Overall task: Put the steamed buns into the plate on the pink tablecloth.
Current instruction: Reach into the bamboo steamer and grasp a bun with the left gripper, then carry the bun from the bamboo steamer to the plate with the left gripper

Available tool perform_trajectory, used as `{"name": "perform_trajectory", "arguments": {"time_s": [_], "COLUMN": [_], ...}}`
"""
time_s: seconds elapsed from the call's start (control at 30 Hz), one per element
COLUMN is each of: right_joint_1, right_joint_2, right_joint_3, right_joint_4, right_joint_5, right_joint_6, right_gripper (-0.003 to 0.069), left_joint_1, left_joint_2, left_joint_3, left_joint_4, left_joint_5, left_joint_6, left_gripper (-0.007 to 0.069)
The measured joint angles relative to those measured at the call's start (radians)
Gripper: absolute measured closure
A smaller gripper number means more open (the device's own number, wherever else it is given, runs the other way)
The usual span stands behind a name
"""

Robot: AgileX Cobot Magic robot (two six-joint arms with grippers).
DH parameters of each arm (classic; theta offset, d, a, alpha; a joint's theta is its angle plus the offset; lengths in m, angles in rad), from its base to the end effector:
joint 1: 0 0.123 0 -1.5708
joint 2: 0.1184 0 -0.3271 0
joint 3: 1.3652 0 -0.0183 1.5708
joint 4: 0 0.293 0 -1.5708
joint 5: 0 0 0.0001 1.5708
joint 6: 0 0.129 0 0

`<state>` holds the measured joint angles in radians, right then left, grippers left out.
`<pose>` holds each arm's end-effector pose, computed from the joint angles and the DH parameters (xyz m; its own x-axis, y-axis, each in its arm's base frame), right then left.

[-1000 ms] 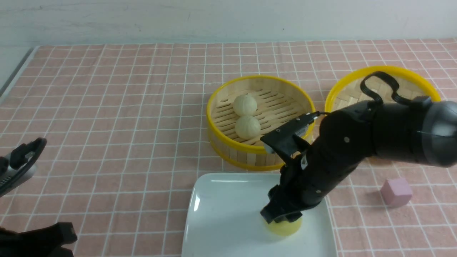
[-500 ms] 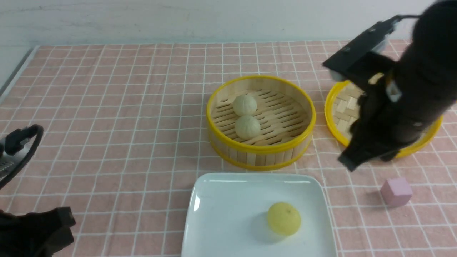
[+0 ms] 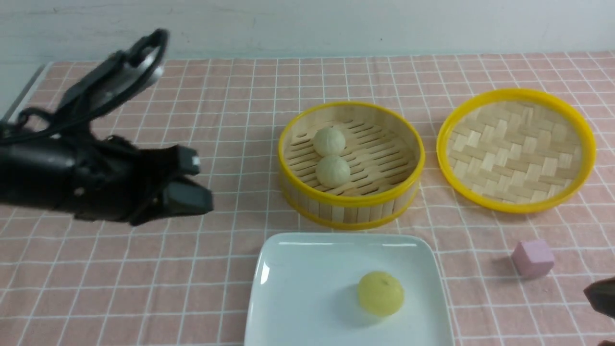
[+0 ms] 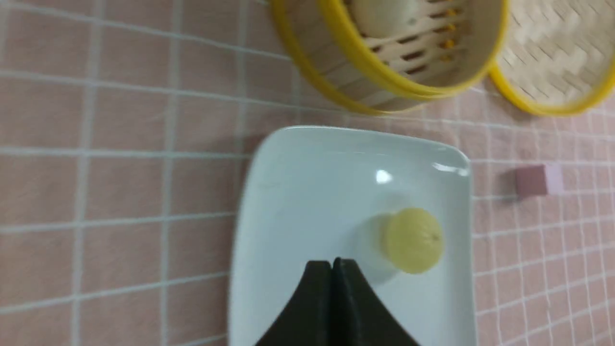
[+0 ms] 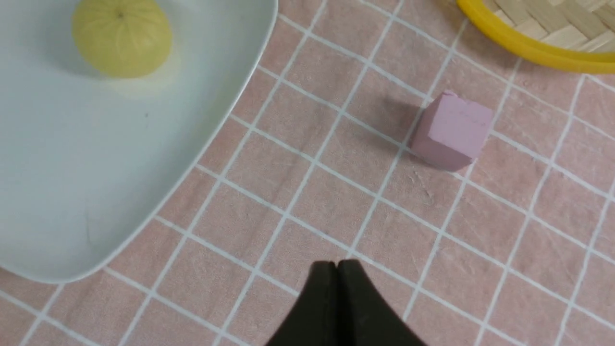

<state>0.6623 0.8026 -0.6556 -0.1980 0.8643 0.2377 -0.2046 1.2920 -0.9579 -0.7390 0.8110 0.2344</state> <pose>0.1486 0.0914 0.2831 -0.6789 -0.3940 -0.6195 -0.4654 0.8836 -0.0519 0.2863 -0.1238 0.3033 -0.8822 -0.1025 -0.4595 0.1994 0.8029 -0.5618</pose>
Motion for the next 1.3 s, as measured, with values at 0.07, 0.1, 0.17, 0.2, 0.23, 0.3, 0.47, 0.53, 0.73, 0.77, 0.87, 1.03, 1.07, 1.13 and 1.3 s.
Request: {"name": "perform_trajectory", "arguments": {"time_s": [0.07, 0.1, 0.17, 0.2, 0.23, 0.3, 0.47, 0.53, 0.73, 0.77, 0.87, 1.03, 1.07, 1.13, 1.3], "right_joint_1": [0.0, 0.0, 0.0, 0.0, 0.0, 0.0, 0.0, 0.0, 0.0, 0.0, 0.0, 0.0, 0.0, 0.0, 0.0], "right_joint_2": [-0.005, -0.005, -0.005, -0.005, -0.005, -0.005, -0.005, -0.005, -0.005, -0.005, -0.005, -0.005, -0.005, -0.005, -0.005], "right_joint_3": [0.0, 0.0, 0.0, 0.0, 0.0, 0.0, 0.0, 0.0, 0.0, 0.0, 0.0, 0.0, 0.0, 0.0, 0.0], "right_joint_4": [-0.001, -0.001, -0.001, -0.001, -0.001, -0.001, -0.004, -0.004, -0.004, -0.004, -0.004, -0.004, -0.004, -0.004, -0.004], "right_joint_5": [-0.02, -0.023, -0.026, -0.026, -0.026, -0.026, -0.033, -0.033, -0.035, -0.035, -0.037, -0.038, -0.038, -0.038, -0.038], "right_joint_6": [0.0, 0.0, 0.0, 0.0, 0.0, 0.0, 0.0, 0.0, 0.0, 0.0, 0.001, 0.001, 0.001, 0.001, 0.001], "right_gripper": [0.0668, 0.0667, 0.0667, 0.0667, 0.0666, 0.0664, 0.0664, 0.0661, 0.0658, 0.0658, 0.0657, 0.0655, 0.0655, 0.0654, 0.0648], "left_joint_1": [-0.075, -0.09, -0.191, -0.199, -0.247, -0.306, -0.358, -0.364, -0.367, -0.367, -0.367, -0.368, -0.368, -0.368, -0.368], "left_joint_2": [0.109, 0.118, 0.233, 0.242, 0.299, 0.387, 0.55, 0.617, 0.781, 0.786, 0.851, 0.887, 0.887, 0.852, 0.668], "left_joint_3": [-0.095, -0.112, -0.214, -0.222, -0.28, -0.38, -0.565, -0.631, -0.784, -0.791, -0.827, -0.86, -0.86, -0.86, -0.855], "left_joint_4": [0.007, 0.009, 0.062, 0.068, 0.11, 0.209, 0.418, 0.49, 0.617, 0.619, 0.634, 0.638, 0.638, 0.641, 0.654], "left_joint_5": [-0.026, -0.031, -0.092, -0.092, -0.11, -0.117, -0.115, -0.101, -0.081, -0.082, -0.097, -0.073, -0.073, -0.018, 0.13], "left_joint_6": [-0.021, -0.023, -0.064, -0.068, -0.1, -0.188, -0.361, -0.402, -0.487, -0.489, -0.518, -0.537, -0.537, -0.536, -0.5], "left_gripper": [0.0603, 0.0599, 0.0534, 0.0534, 0.0488, 0.0395, 0.0259, 0.0244, 0.0267, 0.0269, 0.0341, 0.0589, 0.0589, 0.0596, 0.0598]}}
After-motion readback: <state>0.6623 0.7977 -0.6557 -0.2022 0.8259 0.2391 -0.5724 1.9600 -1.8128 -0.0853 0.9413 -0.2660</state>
